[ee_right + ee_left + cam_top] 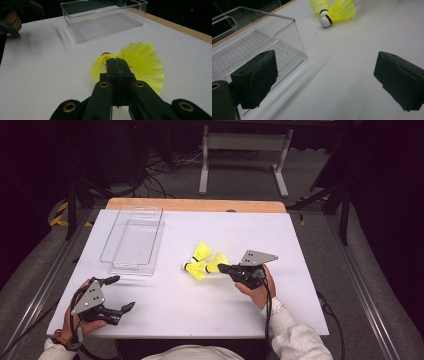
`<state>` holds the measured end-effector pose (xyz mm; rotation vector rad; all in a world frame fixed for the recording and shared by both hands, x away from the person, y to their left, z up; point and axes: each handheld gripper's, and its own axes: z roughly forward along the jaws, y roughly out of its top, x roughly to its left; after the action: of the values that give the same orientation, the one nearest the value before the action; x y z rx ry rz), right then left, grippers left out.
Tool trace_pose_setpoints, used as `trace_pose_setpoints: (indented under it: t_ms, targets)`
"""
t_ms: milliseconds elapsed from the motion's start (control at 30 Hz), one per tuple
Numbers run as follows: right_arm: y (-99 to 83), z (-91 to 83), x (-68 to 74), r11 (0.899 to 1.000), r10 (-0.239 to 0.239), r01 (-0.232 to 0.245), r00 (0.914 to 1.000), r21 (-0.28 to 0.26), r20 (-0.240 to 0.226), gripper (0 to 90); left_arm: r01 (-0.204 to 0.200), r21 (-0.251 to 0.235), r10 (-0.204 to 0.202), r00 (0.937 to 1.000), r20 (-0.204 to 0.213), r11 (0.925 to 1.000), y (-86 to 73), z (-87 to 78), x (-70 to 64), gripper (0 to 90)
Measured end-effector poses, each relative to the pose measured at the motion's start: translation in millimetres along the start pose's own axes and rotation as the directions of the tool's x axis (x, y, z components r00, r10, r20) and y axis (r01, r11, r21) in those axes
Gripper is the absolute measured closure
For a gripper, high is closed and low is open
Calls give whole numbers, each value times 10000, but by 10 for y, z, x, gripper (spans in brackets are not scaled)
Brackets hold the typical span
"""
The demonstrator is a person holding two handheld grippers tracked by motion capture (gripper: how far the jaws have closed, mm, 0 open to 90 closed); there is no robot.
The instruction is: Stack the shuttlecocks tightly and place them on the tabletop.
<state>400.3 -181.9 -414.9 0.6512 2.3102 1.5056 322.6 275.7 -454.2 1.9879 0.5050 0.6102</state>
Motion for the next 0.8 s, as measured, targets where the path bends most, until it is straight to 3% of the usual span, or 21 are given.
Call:
trace_pose_setpoints:
  t_ms: [500,800]
  targets:
    - [-58,231,45,9987,496,-491,9984,-167,276,900,-3,18,3,10000,32,10000,-2,9,-4,63]
    - [-139,323,55,9984,552,-556,9979,111,346,900,-24,31,24,10000,77,10000,-1,12,-4,66]
